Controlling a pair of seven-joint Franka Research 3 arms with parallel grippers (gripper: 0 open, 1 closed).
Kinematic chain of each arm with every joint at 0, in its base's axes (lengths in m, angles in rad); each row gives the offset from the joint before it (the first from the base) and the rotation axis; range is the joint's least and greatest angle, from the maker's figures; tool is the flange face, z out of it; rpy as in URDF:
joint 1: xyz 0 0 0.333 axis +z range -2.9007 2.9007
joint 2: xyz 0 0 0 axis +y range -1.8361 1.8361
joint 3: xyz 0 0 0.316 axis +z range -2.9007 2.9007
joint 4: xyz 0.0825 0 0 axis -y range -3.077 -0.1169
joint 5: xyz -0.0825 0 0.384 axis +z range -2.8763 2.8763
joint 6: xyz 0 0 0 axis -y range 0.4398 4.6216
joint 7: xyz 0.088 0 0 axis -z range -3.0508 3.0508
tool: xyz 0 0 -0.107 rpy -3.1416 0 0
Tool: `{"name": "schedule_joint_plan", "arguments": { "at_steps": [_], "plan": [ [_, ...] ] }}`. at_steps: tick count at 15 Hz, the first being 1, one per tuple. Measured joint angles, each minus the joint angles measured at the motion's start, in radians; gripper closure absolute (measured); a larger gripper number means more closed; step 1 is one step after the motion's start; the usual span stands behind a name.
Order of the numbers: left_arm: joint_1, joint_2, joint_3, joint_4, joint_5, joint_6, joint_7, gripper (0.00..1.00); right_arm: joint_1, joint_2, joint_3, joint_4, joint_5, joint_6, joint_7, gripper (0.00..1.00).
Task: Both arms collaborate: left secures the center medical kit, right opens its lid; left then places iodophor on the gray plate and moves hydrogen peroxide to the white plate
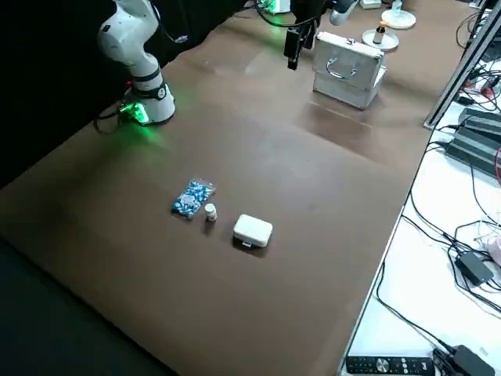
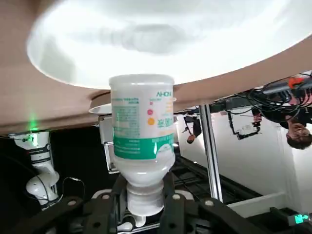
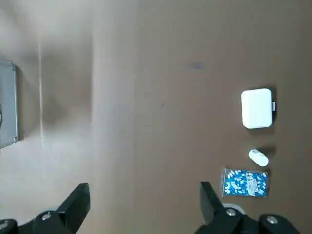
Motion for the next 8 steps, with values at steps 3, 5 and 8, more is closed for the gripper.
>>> {"name": "schedule_joint_plan", "arguments": {
  "at_steps": [3, 5, 8],
  "plan": [
    [0.0, 0.007, 0.016, 0.002, -0.022, 0.002, 0.023, 0.68, 0.0, 0.0, 0.0, -0.001, 0.0, 0.0, 0.0, 0.0],
    [0.0, 0.011, 0.021, 0.003, -0.031, 0.011, 0.035, 0.68, 0.0, 0.0, 0.0, -0.001, 0.0, 0.0, 0.0, 0.0],
    [0.0, 0.019, 0.022, 0.004, -0.036, 0.017, 0.045, 0.68, 0.0, 0.0, 0.0, -0.001, 0.0, 0.0, 0.0, 0.0]
  ]
}}
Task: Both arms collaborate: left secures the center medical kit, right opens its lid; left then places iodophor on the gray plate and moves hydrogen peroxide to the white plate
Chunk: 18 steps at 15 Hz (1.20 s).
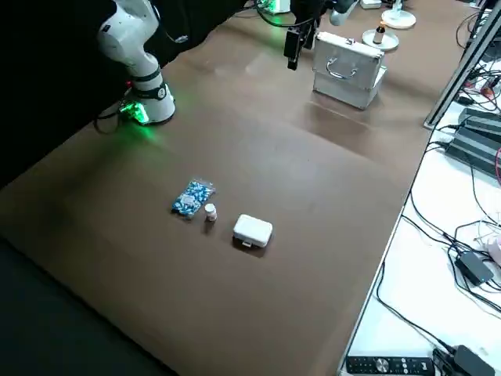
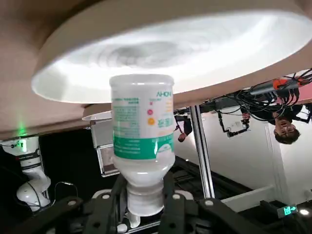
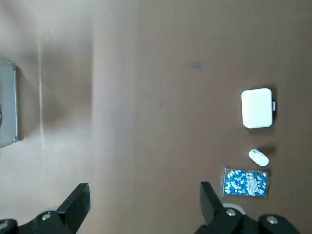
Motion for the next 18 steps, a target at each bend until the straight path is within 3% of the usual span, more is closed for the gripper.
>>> {"name": "schedule_joint_plan", "arguments": {
  "at_steps": [12, 15, 17, 18],
  "plan": [
    [-0.001, 0.004, 0.0, 0.0, -0.016, 0.001, 0.002, 0.64, 0.001, 0.0, 0.001, 0.0, 0.0, -0.001, 0.0, 0.0],
    [-0.002, 0.004, 0.0, 0.0, -0.02, 0.0, 0.002, 0.34, 0.005, 0.0, 0.002, 0.0, 0.0, -0.001, 0.0, 0.0],
    [-0.003, 0.004, 0.0, 0.001, -0.02, 0.0, 0.002, 0.31, 0.005, 0.0, 0.002, 0.0, 0.0, -0.001, 0.0, 0.0],
    [-0.004, 0.003, -0.001, 0.003, -0.02, 0.0, 0.002, 0.24, 0.005, 0.0, 0.002, 0.0, 0.0, -0.001, 0.0, 0.0]
  ]
}}
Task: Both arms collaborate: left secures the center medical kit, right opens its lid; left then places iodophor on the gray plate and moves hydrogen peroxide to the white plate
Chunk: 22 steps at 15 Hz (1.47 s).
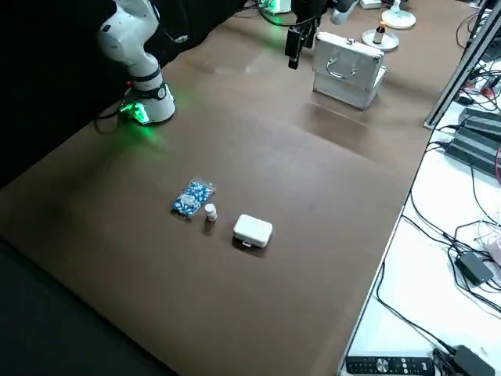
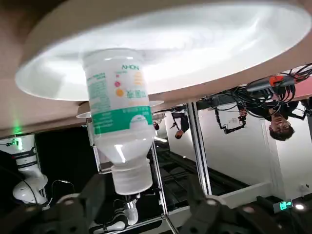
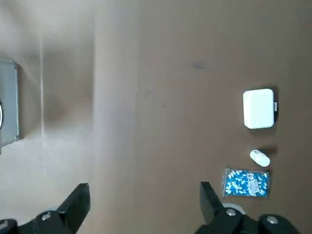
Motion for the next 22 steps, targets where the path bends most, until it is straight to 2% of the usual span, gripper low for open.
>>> {"name": "schedule_joint_plan", "arguments": {
  "at_steps": [3, 8, 12, 15, 19, 21, 22],
  "plan": [
    [-0.004, -0.011, -0.01, 0.015, 0.0, -0.001, 0.0, 0.0, 0.0, 0.0, 0.0, 0.0, 0.0, 0.001, 0.0, 0.0],
    [-0.069, -0.128, -0.018, 0.031, 0.103, -0.005, 0.0, 0.0, 0.001, 0.0, 0.0, 0.004, 0.0, 0.008, 0.0, 0.0],
    [-0.158, -0.249, -0.02, 0.033, 0.242, 0.004, 0.0, 0.0, 0.001, 0.0, 0.0, 0.006, 0.001, 0.009, -0.002, 0.0],
    [-0.245, -0.31, -0.021, 0.033, 0.327, 0.047, 0.0, 0.0, 0.001, 0.0, 0.0, 0.007, 0.001, 0.01, -0.007, 0.0],
    [-0.408, -0.352, -0.021, 0.032, 0.426, 0.055, -0.001, 0.0, 0.001, -0.001, -0.001, 0.008, 0.0, 0.034, -0.009, 0.0],
    [-0.512, -0.359, -0.017, 0.032, 0.481, 0.078, -0.006, 0.0, 0.0, -0.001, -0.003, 0.009, 0.0, 0.053, -0.009, 0.0],
    [-0.604, -0.372, -0.012, 0.033, 0.55, 0.114, -0.014, 0.0, -0.001, -0.001, -0.007, 0.009, 0.001, 0.06, -0.009, 0.0]
  ]
}}
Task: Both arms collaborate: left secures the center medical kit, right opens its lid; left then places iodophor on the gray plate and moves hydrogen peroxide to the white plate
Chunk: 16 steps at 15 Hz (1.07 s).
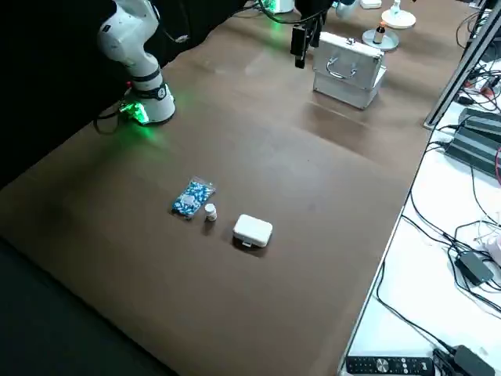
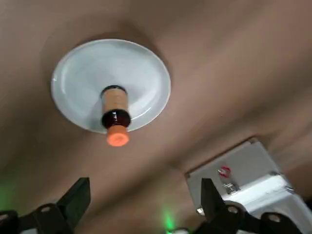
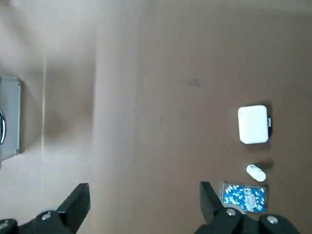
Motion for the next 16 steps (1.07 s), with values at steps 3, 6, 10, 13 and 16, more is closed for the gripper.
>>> {"name": "schedule_joint_plan", "arguments": {
  "at_steps": [3, 6, 10, 13, 16],
  "plan": [
    [-0.094, -0.025, 0.002, 0.0, 0.112, 0.012, -0.007, 0.0, -0.005, 0.0, -0.007, 0.0, -0.002, -0.001, 0.0, 0.0],
    [-0.152, -0.05, 0.0, 0.001, 0.21, 0.013, -0.006, 0.0, -0.035, -0.001, -0.012, 0.001, -0.003, -0.014, -0.002, 0.0],
    [-0.202, -0.13, 0.0, 0.001, 0.371, 0.012, 0.002, 0.0, -0.043, -0.001, -0.011, 0.001, -0.003, -0.018, -0.002, 0.0],
    [-0.207, -0.186, -0.001, 0.0, 0.401, 0.007, 0.021, 0.0, -0.038, -0.001, -0.007, 0.001, -0.003, -0.018, 0.017, 0.0],
    [-0.206, -0.223, 0.001, -0.002, 0.405, 0.006, 0.132, 0.0, -0.032, -0.001, -0.003, 0.001, -0.001, -0.019, 0.042, 0.0]
  ]
}}
